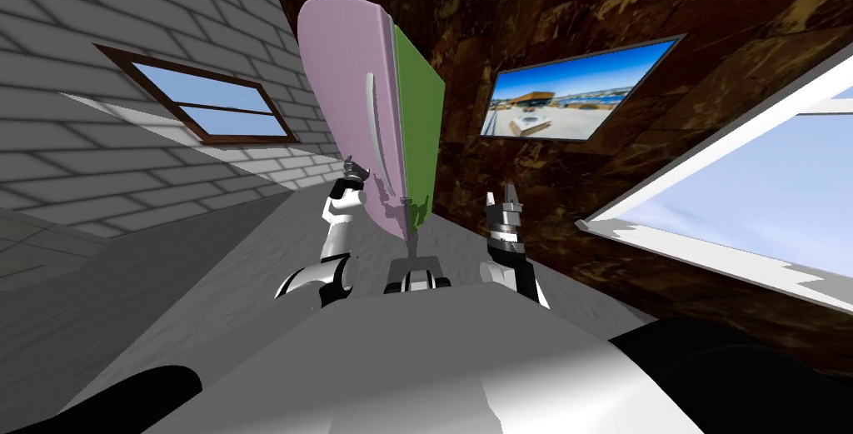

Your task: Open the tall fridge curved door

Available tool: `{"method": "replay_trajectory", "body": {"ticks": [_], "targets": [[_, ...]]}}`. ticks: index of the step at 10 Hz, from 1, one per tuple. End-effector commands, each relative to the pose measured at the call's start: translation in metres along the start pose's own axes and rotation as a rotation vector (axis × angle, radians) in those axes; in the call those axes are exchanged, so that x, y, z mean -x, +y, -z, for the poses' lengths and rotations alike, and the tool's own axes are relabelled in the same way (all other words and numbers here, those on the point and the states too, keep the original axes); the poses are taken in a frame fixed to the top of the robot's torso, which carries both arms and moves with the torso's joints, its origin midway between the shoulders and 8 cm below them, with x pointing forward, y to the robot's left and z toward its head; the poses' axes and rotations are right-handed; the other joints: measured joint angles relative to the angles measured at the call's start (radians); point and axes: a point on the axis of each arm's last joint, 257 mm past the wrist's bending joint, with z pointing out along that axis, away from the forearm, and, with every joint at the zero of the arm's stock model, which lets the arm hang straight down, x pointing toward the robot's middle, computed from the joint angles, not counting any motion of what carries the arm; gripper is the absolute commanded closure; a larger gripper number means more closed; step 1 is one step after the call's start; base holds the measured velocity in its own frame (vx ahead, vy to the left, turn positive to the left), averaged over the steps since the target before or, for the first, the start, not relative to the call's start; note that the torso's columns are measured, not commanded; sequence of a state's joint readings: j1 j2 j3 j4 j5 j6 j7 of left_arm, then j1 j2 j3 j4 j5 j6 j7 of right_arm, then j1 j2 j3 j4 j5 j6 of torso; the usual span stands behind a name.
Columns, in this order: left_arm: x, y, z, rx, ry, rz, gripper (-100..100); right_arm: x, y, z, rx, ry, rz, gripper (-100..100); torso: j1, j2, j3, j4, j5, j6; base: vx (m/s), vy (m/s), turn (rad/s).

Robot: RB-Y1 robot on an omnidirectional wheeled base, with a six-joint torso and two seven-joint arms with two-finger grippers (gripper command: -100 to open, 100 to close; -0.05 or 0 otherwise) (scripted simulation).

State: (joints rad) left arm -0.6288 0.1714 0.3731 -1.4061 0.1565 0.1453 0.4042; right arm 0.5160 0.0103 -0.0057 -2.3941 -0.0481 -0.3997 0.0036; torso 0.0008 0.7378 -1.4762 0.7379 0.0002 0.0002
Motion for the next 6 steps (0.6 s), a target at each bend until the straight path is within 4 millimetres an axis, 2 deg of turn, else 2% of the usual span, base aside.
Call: {"method": "replay_trajectory", "body": {"ticks": [1,6], "targets": [[-0.003,0.008,-0.014,0.037,-0.016,0.047,-100,0.0,0.0,0.0,0.0,0.0,0.0,0,-0.001,0.0,0.0,0.0,0.0,0.0,0.014,-0.069,0.043],[-0.014,0.026,-0.041,0.124,-0.047,0.161,-100,0.0,0.0,0.0,0.0,0.0,0.0,0,0.0,0.0,0.0,0.0,0.0,0.0,0.014,-0.069,0.065]]}}
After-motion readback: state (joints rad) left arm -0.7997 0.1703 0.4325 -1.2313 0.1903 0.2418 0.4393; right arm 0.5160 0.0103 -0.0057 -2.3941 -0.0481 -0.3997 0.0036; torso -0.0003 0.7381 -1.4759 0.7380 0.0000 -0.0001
